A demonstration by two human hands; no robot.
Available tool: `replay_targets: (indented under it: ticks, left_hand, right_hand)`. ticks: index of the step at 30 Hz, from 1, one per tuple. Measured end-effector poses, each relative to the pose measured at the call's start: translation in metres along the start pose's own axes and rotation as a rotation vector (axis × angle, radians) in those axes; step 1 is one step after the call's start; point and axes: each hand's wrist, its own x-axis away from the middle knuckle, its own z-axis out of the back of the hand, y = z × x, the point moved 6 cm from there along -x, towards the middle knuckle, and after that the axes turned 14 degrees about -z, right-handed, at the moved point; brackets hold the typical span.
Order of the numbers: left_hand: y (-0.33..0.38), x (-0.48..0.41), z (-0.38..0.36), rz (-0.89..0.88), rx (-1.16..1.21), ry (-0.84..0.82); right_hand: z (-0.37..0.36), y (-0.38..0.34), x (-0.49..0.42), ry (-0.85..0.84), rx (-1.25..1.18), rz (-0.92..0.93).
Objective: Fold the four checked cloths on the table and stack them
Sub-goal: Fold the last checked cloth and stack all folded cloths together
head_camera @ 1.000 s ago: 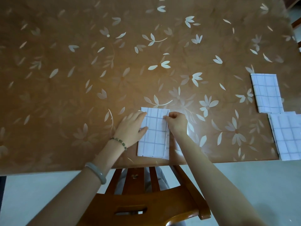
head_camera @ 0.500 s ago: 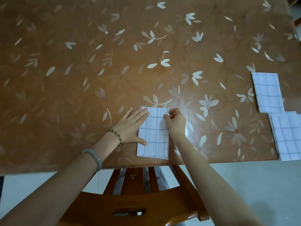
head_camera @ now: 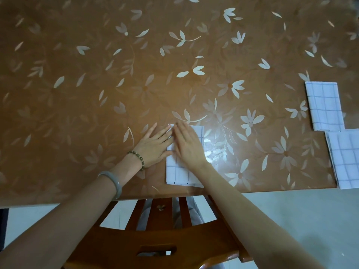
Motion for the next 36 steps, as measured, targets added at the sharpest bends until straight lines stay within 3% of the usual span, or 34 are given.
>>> replay_targets:
  ticks: [3,8,22,29,36]
  left_hand:
    - [0.000,0.001,-0.002,-0.013,-0.008,-0.039]
    - [0.001,0.002,-0.005,-0.004,-0.046,-0.060]
    - [0.069,0.063,-0.028,-0.164,0.007,-0.045]
    - [0.009,0.004,0.009,0.098,-0.004,-0.060]
    - [0.004,0.004,-0.005,0.061,-0.085,-0.043]
  right_hand:
    - [-0.021,0.010,0.009,-0.138,0.162,-0.006]
    - [-0.007,0.057,0.017,-0.127,0.308,-0.112]
    - [0.002,0.067,0.020,-0.119,0.337,-0.149]
    - [0.004,0.066,0.021,-0.085,0.319,-0.144]
    - [0.002,0.067,0.020,-0.071,0.323,-0.143]
